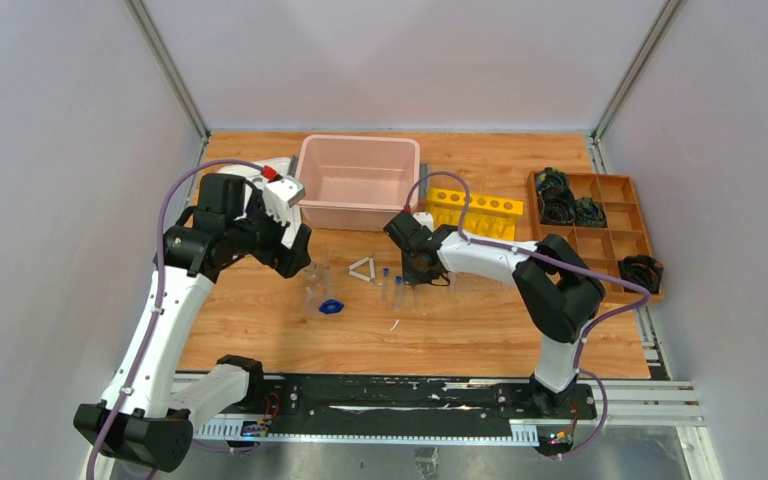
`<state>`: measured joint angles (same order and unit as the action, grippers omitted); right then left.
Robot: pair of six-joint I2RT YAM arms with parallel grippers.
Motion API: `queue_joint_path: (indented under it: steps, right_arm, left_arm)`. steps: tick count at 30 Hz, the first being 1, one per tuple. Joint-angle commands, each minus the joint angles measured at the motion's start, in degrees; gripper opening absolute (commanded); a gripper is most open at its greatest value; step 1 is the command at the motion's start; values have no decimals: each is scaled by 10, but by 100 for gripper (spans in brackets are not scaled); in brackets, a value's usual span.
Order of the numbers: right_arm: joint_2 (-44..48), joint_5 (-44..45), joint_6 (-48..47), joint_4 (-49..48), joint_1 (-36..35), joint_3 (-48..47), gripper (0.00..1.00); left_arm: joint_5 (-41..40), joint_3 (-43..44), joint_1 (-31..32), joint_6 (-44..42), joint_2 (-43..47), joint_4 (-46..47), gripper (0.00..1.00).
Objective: Organize the chemistry lab equipment
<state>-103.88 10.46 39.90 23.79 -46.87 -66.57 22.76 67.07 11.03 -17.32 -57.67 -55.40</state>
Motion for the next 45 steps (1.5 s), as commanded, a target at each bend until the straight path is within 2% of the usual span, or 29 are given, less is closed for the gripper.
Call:
queue_joint_path:
  steps: [1,9,13,16,21,27,31,38,45]
  right_arm:
    - [40,10,12,29,-2,-7,0]
    - [146,-20,-8,34,-19,-54,0]
    - [166,-39,-26,-12,-57,-106,0]
    - [178,-37,-40,-85,-87,-127,0]
    - [205,-9,-60,-258,-134,-105,0]
    - [216,9,-84,-363,-162,-99,0]
    - [231,11,-90,-410,-175,-85,0]
    - [248,20,-100,-428,-191,-78,0]
    - [250,21,-103,-433,-196,-68,2]
  left_arm:
    - [5,8,2,3,12,6,100]
    - [26,32,2,11,14,7,100]
    - [42,52,2,14,20,7,100]
    - [91,57,2,23,29,7,100]
    - [144,92,1,71,26,7,99]
    - [219,97,1,95,24,7,94]
    - [255,95,1,104,14,7,82]
    - [307,98,1,113,-1,6,64]
    - [318,96,1,113,-3,7,32]
